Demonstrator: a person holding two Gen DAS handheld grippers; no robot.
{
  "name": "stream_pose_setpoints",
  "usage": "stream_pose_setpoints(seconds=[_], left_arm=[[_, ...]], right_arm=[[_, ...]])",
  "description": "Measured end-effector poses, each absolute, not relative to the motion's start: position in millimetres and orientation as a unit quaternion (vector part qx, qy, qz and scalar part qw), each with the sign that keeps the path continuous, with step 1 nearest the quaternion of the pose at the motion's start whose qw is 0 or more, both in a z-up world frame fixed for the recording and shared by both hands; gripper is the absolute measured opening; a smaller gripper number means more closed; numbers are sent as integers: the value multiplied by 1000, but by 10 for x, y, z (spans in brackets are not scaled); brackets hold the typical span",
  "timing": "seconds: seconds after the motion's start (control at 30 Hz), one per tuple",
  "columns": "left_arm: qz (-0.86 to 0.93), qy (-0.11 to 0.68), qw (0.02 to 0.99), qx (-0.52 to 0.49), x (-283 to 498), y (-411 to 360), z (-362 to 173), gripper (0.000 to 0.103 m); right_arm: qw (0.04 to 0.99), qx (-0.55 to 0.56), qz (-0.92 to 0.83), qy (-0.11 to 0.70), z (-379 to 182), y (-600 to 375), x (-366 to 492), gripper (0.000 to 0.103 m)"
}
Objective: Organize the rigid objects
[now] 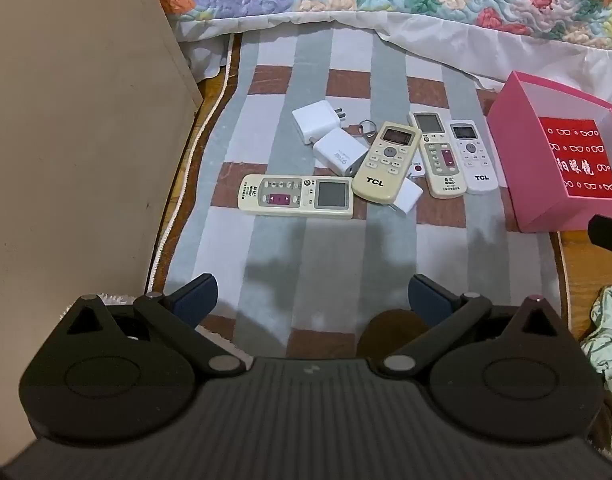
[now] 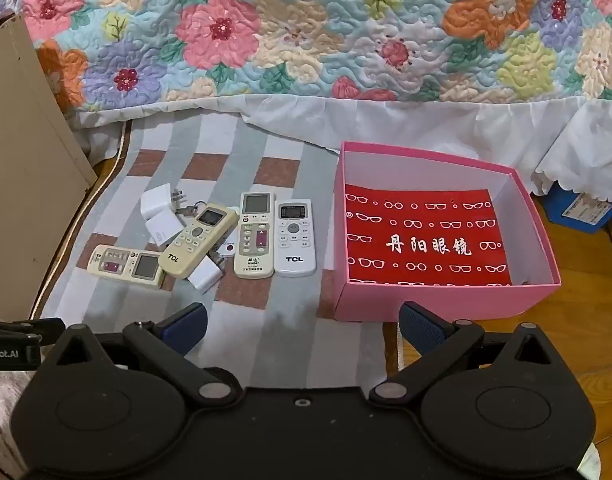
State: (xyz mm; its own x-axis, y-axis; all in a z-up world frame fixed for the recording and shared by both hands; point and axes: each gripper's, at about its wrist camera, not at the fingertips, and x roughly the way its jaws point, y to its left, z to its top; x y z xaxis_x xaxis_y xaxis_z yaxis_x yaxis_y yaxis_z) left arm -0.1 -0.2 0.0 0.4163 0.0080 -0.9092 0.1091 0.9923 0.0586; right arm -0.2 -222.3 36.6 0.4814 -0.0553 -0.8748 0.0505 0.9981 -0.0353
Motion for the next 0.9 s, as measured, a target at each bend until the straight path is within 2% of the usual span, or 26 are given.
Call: stream_pose_setpoints(seconds=[0.9], left_arm=[[-18, 534, 844, 44, -61, 12, -59, 103]], right_arm=[[855, -12, -39, 518, 323, -2261, 4, 103]])
